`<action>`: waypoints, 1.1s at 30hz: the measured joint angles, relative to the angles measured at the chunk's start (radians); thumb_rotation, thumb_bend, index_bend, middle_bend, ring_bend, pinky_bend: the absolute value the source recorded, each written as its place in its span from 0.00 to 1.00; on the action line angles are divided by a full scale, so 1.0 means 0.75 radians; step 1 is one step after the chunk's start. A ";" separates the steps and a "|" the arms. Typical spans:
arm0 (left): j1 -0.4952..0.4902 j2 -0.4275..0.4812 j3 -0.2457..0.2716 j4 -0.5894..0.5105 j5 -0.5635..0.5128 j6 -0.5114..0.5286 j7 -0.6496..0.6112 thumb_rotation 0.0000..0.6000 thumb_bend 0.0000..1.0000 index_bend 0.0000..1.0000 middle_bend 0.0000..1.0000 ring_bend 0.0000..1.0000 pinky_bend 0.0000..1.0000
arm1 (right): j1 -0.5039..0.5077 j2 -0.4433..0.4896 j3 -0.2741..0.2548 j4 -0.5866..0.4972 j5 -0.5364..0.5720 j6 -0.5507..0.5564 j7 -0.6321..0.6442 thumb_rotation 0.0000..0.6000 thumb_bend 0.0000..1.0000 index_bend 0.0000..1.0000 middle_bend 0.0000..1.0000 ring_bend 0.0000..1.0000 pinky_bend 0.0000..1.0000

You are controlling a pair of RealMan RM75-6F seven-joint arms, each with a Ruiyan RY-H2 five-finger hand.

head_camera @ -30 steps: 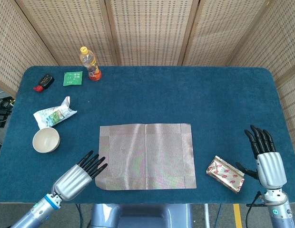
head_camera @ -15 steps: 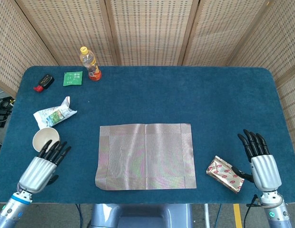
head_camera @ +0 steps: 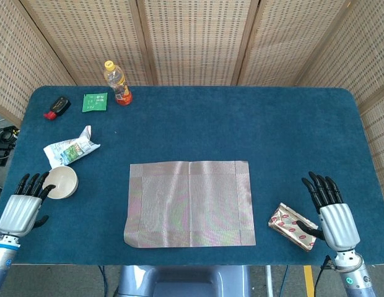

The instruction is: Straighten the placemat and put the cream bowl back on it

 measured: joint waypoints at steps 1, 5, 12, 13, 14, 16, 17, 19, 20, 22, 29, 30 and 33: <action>0.002 -0.015 -0.009 0.035 -0.012 -0.017 -0.019 1.00 0.19 0.28 0.00 0.00 0.00 | 0.000 0.001 -0.001 0.000 0.000 0.000 0.001 1.00 0.22 0.05 0.00 0.00 0.00; 0.006 -0.067 -0.038 0.138 -0.041 -0.062 -0.061 1.00 0.19 0.32 0.00 0.00 0.00 | 0.001 0.001 -0.003 -0.002 -0.002 -0.004 0.008 1.00 0.22 0.05 0.00 0.00 0.00; -0.010 -0.170 -0.090 0.299 -0.069 -0.134 -0.118 1.00 0.19 0.36 0.00 0.00 0.00 | 0.000 0.002 -0.010 -0.005 -0.018 0.000 0.005 1.00 0.22 0.05 0.00 0.00 0.00; -0.018 -0.191 -0.099 0.329 -0.071 -0.150 -0.130 1.00 0.20 0.37 0.00 0.00 0.00 | -0.001 0.002 -0.011 -0.006 -0.020 0.002 0.003 1.00 0.22 0.05 0.00 0.00 0.00; -0.023 -0.206 -0.106 0.349 -0.072 -0.161 -0.138 1.00 0.20 0.37 0.00 0.00 0.00 | -0.001 0.001 -0.011 -0.007 -0.021 0.003 0.002 1.00 0.22 0.05 0.00 0.00 0.00; -0.035 -0.234 -0.119 0.385 -0.071 -0.182 -0.149 1.00 0.20 0.39 0.00 0.00 0.00 | -0.002 0.002 -0.012 -0.008 -0.018 0.002 0.004 1.00 0.22 0.05 0.00 0.00 0.00; -0.039 -0.244 -0.124 0.398 -0.071 -0.189 -0.152 1.00 0.20 0.40 0.00 0.00 0.00 | -0.001 0.002 -0.011 -0.008 -0.016 0.000 0.004 1.00 0.22 0.05 0.00 0.00 0.00; -0.049 -0.266 -0.134 0.426 -0.071 -0.206 -0.155 1.00 0.22 0.43 0.00 0.00 0.00 | -0.001 0.003 -0.010 -0.008 -0.014 -0.002 0.006 1.00 0.22 0.05 0.00 0.00 0.00; -0.052 -0.275 -0.138 0.438 -0.072 -0.214 -0.157 1.00 0.22 0.44 0.00 0.00 0.00 | 0.000 0.003 -0.010 -0.008 -0.015 -0.002 0.006 1.00 0.22 0.05 0.00 0.00 0.00; -0.061 -0.297 -0.148 0.466 -0.075 -0.235 -0.163 1.00 0.26 0.48 0.00 0.00 0.00 | 0.000 0.002 -0.012 -0.007 -0.019 -0.001 0.005 1.00 0.22 0.05 0.00 0.00 0.00; -0.080 -0.360 -0.160 0.531 -0.062 -0.265 -0.180 1.00 0.47 0.68 0.00 0.00 0.00 | -0.001 -0.002 -0.014 -0.006 -0.024 0.000 0.000 1.00 0.22 0.05 0.00 0.00 0.00; -0.080 -0.365 -0.160 0.538 -0.058 -0.263 -0.181 1.00 0.49 0.69 0.00 0.00 0.00 | -0.001 -0.002 -0.014 -0.005 -0.024 0.001 0.000 1.00 0.22 0.05 0.00 0.00 0.00; -0.078 -0.380 -0.160 0.561 -0.046 -0.254 -0.185 1.00 0.51 0.71 0.00 0.00 0.00 | -0.002 -0.003 -0.014 -0.005 -0.027 0.006 0.002 1.00 0.22 0.05 0.00 0.00 0.00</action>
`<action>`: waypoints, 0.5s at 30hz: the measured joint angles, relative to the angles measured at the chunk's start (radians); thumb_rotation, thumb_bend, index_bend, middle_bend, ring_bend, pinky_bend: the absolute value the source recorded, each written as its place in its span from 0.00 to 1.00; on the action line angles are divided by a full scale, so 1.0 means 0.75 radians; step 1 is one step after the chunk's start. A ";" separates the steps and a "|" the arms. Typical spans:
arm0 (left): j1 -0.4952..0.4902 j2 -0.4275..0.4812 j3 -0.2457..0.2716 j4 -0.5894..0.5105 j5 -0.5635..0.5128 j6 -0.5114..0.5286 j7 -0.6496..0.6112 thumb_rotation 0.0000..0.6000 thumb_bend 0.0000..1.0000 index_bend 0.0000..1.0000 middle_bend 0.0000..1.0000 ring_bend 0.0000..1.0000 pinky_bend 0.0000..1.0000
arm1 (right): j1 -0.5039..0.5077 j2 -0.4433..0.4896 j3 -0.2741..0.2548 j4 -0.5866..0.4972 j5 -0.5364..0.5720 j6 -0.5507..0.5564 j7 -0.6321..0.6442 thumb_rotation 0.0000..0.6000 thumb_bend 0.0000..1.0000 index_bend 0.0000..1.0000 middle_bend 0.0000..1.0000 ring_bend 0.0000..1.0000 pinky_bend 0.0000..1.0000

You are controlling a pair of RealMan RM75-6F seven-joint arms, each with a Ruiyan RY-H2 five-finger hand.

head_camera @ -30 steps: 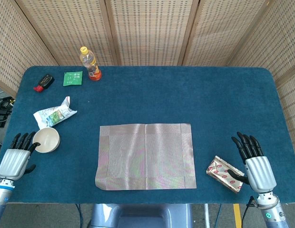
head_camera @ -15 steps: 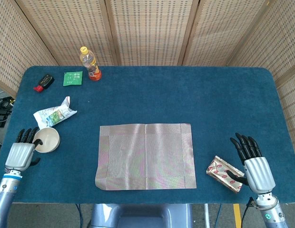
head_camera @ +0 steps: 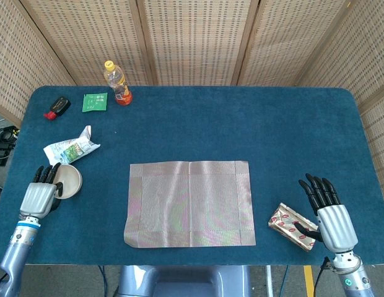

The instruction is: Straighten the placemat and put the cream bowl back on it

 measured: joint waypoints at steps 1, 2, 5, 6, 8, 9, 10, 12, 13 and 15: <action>0.002 -0.004 -0.001 0.008 0.002 0.003 -0.005 1.00 0.52 0.72 0.00 0.00 0.00 | 0.000 0.000 0.000 0.000 -0.001 0.002 0.002 1.00 0.22 0.05 0.00 0.00 0.00; 0.004 -0.005 -0.001 0.014 0.005 0.006 -0.010 1.00 0.52 0.72 0.00 0.00 0.00 | -0.001 0.000 -0.001 -0.001 -0.003 0.003 0.003 1.00 0.22 0.05 0.00 0.00 0.00; 0.008 -0.004 -0.003 0.019 0.017 0.021 -0.026 1.00 0.52 0.73 0.00 0.00 0.00 | -0.001 0.001 -0.001 -0.001 -0.005 0.005 0.004 1.00 0.22 0.05 0.00 0.00 0.00; 0.009 -0.002 -0.004 0.017 0.021 0.028 -0.030 1.00 0.52 0.73 0.00 0.00 0.00 | -0.002 0.000 -0.001 -0.001 -0.006 0.006 0.005 1.00 0.22 0.05 0.00 0.00 0.00; 0.010 0.008 -0.005 0.002 0.036 0.048 -0.033 1.00 0.52 0.73 0.00 0.00 0.00 | -0.002 0.000 -0.001 -0.001 -0.006 0.006 0.005 1.00 0.22 0.05 0.00 0.00 0.00; 0.010 0.013 -0.006 -0.008 0.043 0.058 -0.033 1.00 0.52 0.73 0.00 0.00 0.00 | -0.001 0.001 0.000 -0.001 -0.005 0.007 0.005 1.00 0.22 0.05 0.00 0.00 0.00; 0.009 0.021 -0.007 -0.025 0.054 0.072 -0.031 1.00 0.52 0.73 0.00 0.00 0.00 | -0.002 0.001 0.000 -0.002 -0.005 0.007 0.006 1.00 0.22 0.05 0.00 0.00 0.00; 0.005 0.036 -0.009 -0.060 0.072 0.094 -0.024 1.00 0.52 0.73 0.00 0.00 0.00 | -0.003 0.002 0.000 -0.004 -0.006 0.010 0.006 1.00 0.22 0.05 0.00 0.00 0.00; 0.002 0.047 -0.010 -0.088 0.085 0.108 -0.017 1.00 0.52 0.73 0.00 0.00 0.00 | -0.003 0.002 0.000 -0.005 -0.006 0.010 0.006 1.00 0.22 0.05 0.00 0.00 0.00; -0.005 0.064 -0.013 -0.137 0.107 0.131 -0.001 1.00 0.52 0.73 0.00 0.00 0.00 | -0.004 0.004 0.000 -0.008 -0.009 0.015 0.009 1.00 0.22 0.05 0.00 0.00 0.00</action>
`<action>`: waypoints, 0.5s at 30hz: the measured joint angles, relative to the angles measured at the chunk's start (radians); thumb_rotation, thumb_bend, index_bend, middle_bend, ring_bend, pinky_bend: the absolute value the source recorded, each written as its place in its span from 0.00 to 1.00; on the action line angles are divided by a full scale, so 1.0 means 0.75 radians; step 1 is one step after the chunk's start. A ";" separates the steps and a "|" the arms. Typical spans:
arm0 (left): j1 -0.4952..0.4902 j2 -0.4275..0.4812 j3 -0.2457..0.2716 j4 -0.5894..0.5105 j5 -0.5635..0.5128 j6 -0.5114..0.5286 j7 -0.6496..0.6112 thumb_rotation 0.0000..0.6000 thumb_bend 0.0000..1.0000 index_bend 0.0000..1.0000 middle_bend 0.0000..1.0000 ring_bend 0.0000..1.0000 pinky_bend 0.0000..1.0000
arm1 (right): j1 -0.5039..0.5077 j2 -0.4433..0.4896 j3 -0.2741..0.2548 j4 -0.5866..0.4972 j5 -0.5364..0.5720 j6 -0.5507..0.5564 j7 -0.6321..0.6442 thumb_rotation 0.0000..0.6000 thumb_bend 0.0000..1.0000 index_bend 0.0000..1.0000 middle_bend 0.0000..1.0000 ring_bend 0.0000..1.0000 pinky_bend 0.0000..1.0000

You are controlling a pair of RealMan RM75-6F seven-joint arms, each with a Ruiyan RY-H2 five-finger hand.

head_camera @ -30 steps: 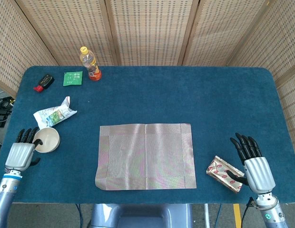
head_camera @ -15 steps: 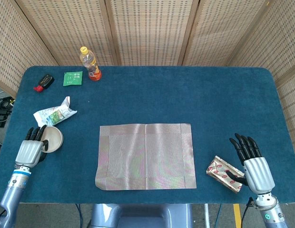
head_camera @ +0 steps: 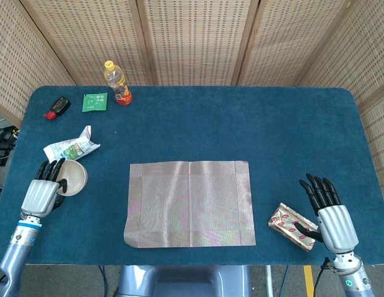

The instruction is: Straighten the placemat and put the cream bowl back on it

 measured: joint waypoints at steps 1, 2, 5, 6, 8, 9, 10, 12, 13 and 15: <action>-0.006 0.012 -0.002 -0.038 0.016 0.014 0.015 1.00 0.52 0.73 0.00 0.00 0.00 | -0.001 0.001 0.000 -0.002 -0.002 0.003 0.002 1.00 0.22 0.05 0.00 0.00 0.00; -0.011 0.021 -0.004 -0.069 0.028 0.024 0.027 1.00 0.52 0.73 0.00 0.00 0.00 | -0.002 0.003 0.000 -0.003 -0.004 0.007 0.003 1.00 0.22 0.05 0.00 0.00 0.00; -0.033 0.050 -0.009 -0.181 0.071 0.045 0.074 1.00 0.52 0.72 0.00 0.00 0.00 | -0.004 0.009 0.001 -0.007 -0.006 0.013 0.011 1.00 0.22 0.05 0.00 0.00 0.00; -0.043 0.058 -0.009 -0.218 0.086 0.047 0.090 1.00 0.52 0.72 0.00 0.00 0.00 | -0.005 0.011 0.002 -0.008 -0.003 0.014 0.017 1.00 0.22 0.05 0.00 0.00 0.00; -0.070 0.075 -0.012 -0.305 0.118 0.042 0.140 1.00 0.52 0.72 0.00 0.00 0.00 | -0.005 0.016 0.004 -0.009 0.002 0.014 0.024 1.00 0.22 0.05 0.00 0.00 0.00; -0.083 0.081 -0.013 -0.341 0.129 0.036 0.166 1.00 0.52 0.72 0.00 0.00 0.00 | -0.005 0.018 0.006 -0.010 0.005 0.014 0.029 1.00 0.22 0.05 0.00 0.00 0.00; -0.101 0.087 -0.015 -0.387 0.142 0.024 0.201 1.00 0.52 0.72 0.00 0.00 0.00 | -0.005 0.020 0.007 -0.010 0.008 0.014 0.032 1.00 0.22 0.05 0.00 0.00 0.00; -0.129 0.095 -0.019 -0.447 0.158 0.000 0.251 1.00 0.52 0.71 0.00 0.00 0.00 | -0.006 0.023 0.010 -0.011 0.012 0.015 0.039 1.00 0.22 0.05 0.00 0.00 0.00; -0.148 0.096 -0.022 -0.476 0.169 -0.021 0.274 1.00 0.52 0.71 0.00 0.00 0.00 | -0.006 0.025 0.012 -0.012 0.014 0.016 0.043 1.00 0.22 0.05 0.00 0.00 0.00; -0.173 0.093 -0.026 -0.508 0.177 -0.054 0.299 1.00 0.52 0.71 0.00 0.00 0.00 | -0.007 0.031 0.016 -0.014 0.019 0.020 0.057 1.00 0.22 0.05 0.00 0.00 0.00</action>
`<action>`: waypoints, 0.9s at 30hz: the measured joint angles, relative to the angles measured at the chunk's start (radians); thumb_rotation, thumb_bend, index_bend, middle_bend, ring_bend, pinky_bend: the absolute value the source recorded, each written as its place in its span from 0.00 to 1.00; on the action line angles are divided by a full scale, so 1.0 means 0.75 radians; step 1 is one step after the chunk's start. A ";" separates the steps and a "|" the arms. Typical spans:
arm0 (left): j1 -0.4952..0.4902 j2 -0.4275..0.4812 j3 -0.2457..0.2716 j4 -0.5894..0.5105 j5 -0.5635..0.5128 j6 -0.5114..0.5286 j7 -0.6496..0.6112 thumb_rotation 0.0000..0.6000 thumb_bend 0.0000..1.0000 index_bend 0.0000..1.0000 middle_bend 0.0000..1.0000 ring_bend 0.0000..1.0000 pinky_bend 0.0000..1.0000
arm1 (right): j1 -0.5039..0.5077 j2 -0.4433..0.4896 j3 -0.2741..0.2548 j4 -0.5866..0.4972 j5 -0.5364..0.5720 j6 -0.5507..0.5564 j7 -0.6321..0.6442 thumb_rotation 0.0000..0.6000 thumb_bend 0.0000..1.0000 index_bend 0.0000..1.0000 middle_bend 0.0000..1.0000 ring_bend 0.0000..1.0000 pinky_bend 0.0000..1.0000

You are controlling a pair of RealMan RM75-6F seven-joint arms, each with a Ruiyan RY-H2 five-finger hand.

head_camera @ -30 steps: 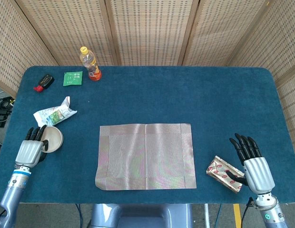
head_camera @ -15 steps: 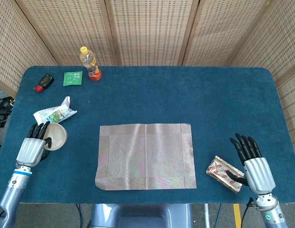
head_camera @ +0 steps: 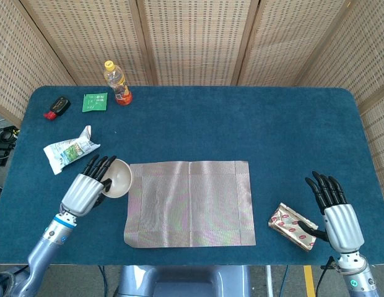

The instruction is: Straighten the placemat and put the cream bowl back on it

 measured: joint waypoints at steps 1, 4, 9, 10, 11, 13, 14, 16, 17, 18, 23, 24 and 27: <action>-0.017 -0.004 -0.003 -0.023 0.001 -0.026 0.024 1.00 0.52 0.71 0.00 0.00 0.00 | 0.000 0.003 0.002 -0.001 0.002 0.002 0.006 1.00 0.22 0.05 0.00 0.00 0.00; -0.060 -0.023 -0.011 -0.081 -0.003 -0.098 0.114 1.00 0.52 0.71 0.00 0.00 0.00 | -0.001 0.012 0.008 -0.002 0.010 0.005 0.026 1.00 0.22 0.05 0.00 0.00 0.00; -0.135 -0.088 -0.026 -0.157 -0.031 -0.223 0.266 1.00 0.52 0.71 0.00 0.00 0.00 | -0.002 0.022 0.015 -0.002 0.023 0.004 0.053 1.00 0.22 0.05 0.00 0.00 0.00; -0.152 -0.108 -0.030 -0.169 -0.043 -0.250 0.297 1.00 0.52 0.71 0.00 0.00 0.00 | -0.002 0.024 0.016 -0.002 0.025 0.005 0.058 1.00 0.22 0.05 0.00 0.00 0.00; -0.164 -0.124 -0.034 -0.176 -0.054 -0.268 0.317 1.00 0.52 0.71 0.00 0.00 0.00 | -0.002 0.027 0.017 -0.003 0.026 0.006 0.062 1.00 0.22 0.05 0.00 0.00 0.00; -0.187 -0.163 -0.040 -0.178 -0.079 -0.313 0.349 1.00 0.52 0.71 0.00 0.00 0.00 | -0.005 0.034 0.021 -0.006 0.029 0.014 0.077 1.00 0.22 0.05 0.00 0.00 0.00; -0.195 -0.180 -0.043 -0.178 -0.094 -0.328 0.359 1.00 0.52 0.71 0.00 0.00 0.00 | -0.006 0.038 0.023 -0.007 0.030 0.017 0.084 1.00 0.22 0.05 0.00 0.00 0.00; -0.213 -0.220 -0.046 -0.175 -0.130 -0.359 0.398 1.00 0.52 0.71 0.00 0.00 0.00 | -0.008 0.046 0.024 -0.009 0.031 0.021 0.095 1.00 0.22 0.05 0.00 0.00 0.00; -0.219 -0.235 -0.047 -0.174 -0.147 -0.372 0.420 1.00 0.52 0.71 0.00 0.00 0.00 | -0.009 0.048 0.025 -0.010 0.031 0.022 0.098 1.00 0.22 0.05 0.00 0.00 0.00; -0.226 -0.249 -0.047 -0.173 -0.163 -0.385 0.443 1.00 0.52 0.71 0.00 0.00 0.00 | -0.009 0.050 0.025 -0.011 0.030 0.023 0.101 1.00 0.22 0.05 0.00 0.00 0.00; -0.255 -0.287 -0.037 -0.175 -0.248 -0.439 0.554 1.00 0.52 0.70 0.00 0.00 0.00 | -0.009 0.054 0.026 -0.012 0.028 0.024 0.112 1.00 0.22 0.05 0.00 0.00 0.00; -0.259 -0.289 -0.036 -0.177 -0.262 -0.447 0.568 1.00 0.52 0.70 0.00 0.00 0.00 | -0.009 0.054 0.025 -0.012 0.027 0.024 0.113 1.00 0.22 0.05 0.00 0.00 0.00; -0.272 -0.294 -0.031 -0.184 -0.304 -0.466 0.613 1.00 0.52 0.70 0.00 0.00 0.00 | -0.010 0.055 0.025 -0.014 0.025 0.024 0.112 1.00 0.22 0.05 0.00 0.00 0.00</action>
